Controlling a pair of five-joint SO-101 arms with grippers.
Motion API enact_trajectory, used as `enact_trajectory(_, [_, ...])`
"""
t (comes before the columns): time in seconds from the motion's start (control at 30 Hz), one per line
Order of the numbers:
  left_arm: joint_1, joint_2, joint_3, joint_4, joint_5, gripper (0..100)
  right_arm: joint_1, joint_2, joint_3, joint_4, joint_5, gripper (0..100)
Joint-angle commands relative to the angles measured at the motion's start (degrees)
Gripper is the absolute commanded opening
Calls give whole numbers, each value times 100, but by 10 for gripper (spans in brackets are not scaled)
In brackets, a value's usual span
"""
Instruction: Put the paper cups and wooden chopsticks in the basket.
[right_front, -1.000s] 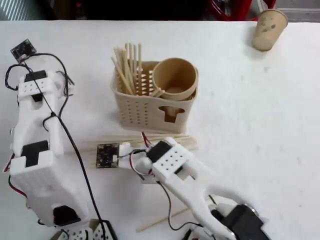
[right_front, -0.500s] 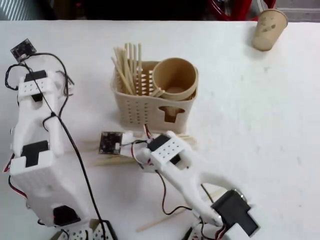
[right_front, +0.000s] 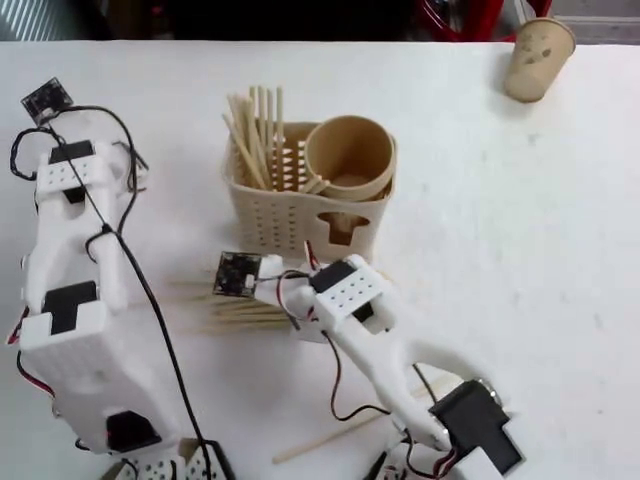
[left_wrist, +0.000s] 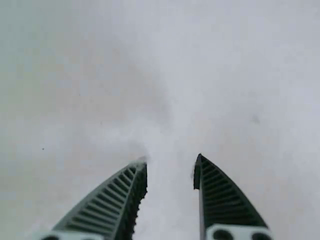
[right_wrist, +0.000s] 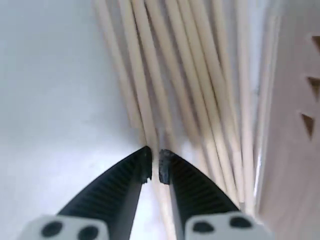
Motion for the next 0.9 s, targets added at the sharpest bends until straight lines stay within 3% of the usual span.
enact_trajectory(0.0, [-57, -57, -70, -79, 35, 166, 48, -163, 132, 66, 88, 115])
enact_trajectory(0.13, [-57, -57, -62, -79, 35, 166, 40, 22, 141, -31, 114, 130])
enact_trajectory(0.27, [-57, -57, -62, -79, 35, 166, 57, 40, 123, -92, 114, 26])
enact_trajectory(0.33, [-57, -57, -62, -79, 35, 166, 136, -127, 132, -48, 88, 20])
enact_trajectory(0.57, [-57, -31, -97, -88, 35, 166, 664, -1613, 176, 673, 79, 17])
enact_trajectory(0.73, [-57, -22, -97, -114, 35, 166, 593, -2958, 510, 1059, 70, 20])
enact_trajectory(0.87, [-40, -22, -88, -105, 35, 166, 303, -3125, 712, 963, 35, 29])
